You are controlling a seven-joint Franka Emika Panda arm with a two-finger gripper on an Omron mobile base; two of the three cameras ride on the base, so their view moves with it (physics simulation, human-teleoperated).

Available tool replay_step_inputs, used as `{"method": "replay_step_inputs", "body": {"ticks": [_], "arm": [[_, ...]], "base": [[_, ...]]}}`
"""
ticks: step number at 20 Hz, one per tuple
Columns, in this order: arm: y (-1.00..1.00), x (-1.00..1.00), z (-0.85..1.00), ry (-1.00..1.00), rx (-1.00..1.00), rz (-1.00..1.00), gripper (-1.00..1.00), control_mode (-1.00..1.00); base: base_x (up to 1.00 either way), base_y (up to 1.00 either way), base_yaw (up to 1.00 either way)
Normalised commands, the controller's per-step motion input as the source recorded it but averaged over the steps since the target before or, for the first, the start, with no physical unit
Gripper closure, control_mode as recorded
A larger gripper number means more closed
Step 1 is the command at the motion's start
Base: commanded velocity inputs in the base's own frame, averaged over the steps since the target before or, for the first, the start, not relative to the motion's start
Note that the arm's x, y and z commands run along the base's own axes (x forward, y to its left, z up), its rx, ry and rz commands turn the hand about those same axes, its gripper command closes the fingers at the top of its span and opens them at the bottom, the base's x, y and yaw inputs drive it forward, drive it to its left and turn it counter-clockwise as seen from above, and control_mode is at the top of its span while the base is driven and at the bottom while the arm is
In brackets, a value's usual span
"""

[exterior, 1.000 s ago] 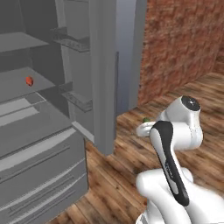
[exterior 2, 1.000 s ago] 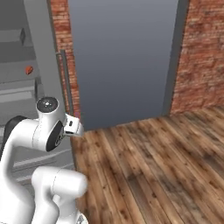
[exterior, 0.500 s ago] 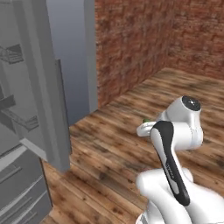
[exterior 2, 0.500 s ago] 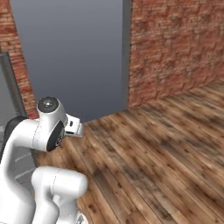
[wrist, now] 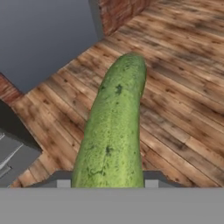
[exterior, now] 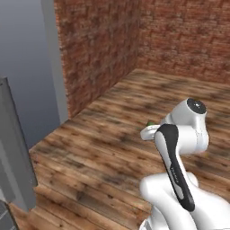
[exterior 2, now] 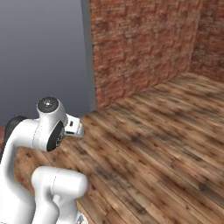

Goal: Gather the cucumber and sweet potato from the fridge and place them on a tray on the dining counter. Then gather the steak and chicken drumstick from the fridge and place them on the other tray.

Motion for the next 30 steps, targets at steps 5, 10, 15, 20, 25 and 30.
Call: {"method": "replay_step_inputs", "body": {"ticks": [5, 10, 15, 20, 25, 30], "arm": [[0.0, 0.0, 0.0, 0.0, 0.0, 0.0, 1.0, 1.0], [0.0, 0.0, 0.0, 0.0, 0.0, 0.0, 1.0, 1.0], [0.0, 0.0, 0.0, 0.0, 0.0, 0.0, 1.0, 1.0], [0.0, 0.0, 0.0, 0.0, 0.0, 0.0, 1.0, 1.0], [0.0, 0.0, 0.0, 0.0, 0.0, 0.0, 1.0, 1.0], [0.0, 0.0, 0.0, 0.0, 0.0, 0.0, 1.0, 1.0]], "base": [[0.54, -0.29, -0.29], [0.63, -0.14, -0.32], [0.68, 0.0, -0.31], [0.7, 0.0, -0.33], [0.72, 0.0, -0.33], [0.73, 0.0, -0.35]]}}
